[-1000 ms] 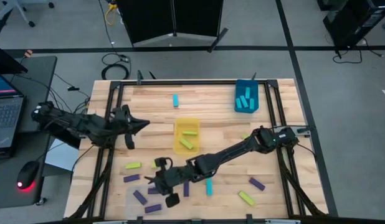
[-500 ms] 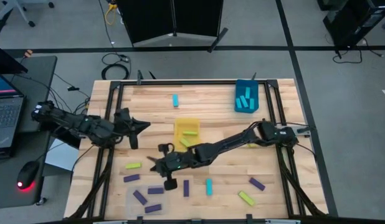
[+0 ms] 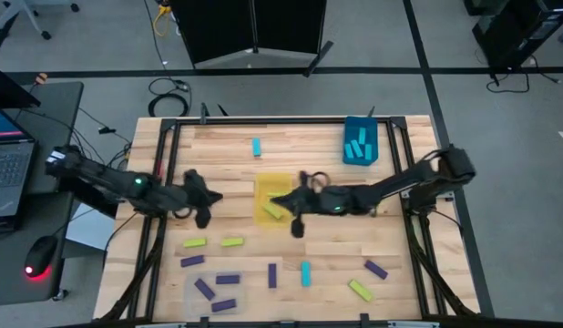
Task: Sort blocks
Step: Put the light green block into the yellow bin
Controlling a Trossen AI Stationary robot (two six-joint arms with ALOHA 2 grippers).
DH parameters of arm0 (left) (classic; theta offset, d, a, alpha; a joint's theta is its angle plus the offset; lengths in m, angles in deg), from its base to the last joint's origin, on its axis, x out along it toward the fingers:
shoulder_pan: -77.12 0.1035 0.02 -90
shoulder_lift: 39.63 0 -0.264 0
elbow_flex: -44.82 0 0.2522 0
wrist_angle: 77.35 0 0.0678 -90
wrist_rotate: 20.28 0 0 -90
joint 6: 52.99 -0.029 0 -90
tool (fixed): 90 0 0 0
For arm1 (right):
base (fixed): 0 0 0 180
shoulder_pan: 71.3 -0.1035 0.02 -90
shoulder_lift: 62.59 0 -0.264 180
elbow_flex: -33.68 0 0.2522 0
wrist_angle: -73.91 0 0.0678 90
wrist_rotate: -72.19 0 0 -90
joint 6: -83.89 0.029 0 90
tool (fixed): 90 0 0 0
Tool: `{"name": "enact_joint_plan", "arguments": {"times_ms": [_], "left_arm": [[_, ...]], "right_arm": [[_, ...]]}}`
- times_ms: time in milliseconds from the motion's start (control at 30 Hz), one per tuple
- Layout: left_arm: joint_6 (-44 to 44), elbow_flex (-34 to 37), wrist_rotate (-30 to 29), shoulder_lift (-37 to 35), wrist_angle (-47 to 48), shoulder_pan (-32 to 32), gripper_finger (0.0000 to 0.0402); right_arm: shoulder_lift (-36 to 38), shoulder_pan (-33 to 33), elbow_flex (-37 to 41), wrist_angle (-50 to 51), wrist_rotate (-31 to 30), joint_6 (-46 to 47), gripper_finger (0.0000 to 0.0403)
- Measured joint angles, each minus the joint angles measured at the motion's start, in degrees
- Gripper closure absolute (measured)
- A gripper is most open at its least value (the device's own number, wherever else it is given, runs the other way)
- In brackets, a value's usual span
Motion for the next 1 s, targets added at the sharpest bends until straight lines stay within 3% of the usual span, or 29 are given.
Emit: {"name": "enact_joint_plan", "arguments": {"times_ms": [167, 367, 700, 1000], "left_arm": [[3.01, -0.44, 8.67, 10.74, -1.28, -0.01, 0.0323], [1.38, -4.76, 16.28, 24.69, -0.82, -0.14, 0.0261], [-4.5, -10.54, 19.18, 39.08, -0.95, -2.08, 0.0164], [-3.36, -12.33, 21.19, 43.65, -2.69, -6.05, 0.0113]], "right_arm": [[8.58, -0.57, 9.9, -5.34, -5.36, 0.6, 0.0396], [16.22, -0.62, 15.33, -6.36, -8.4, -1.03, 0.0395], [20.13, -0.9, 17.34, -6.02, -9.35, -2.57, 0.0395], [19.75, -0.9, 17.36, -5.81, -9.37, -2.37, 0.0394]]}}
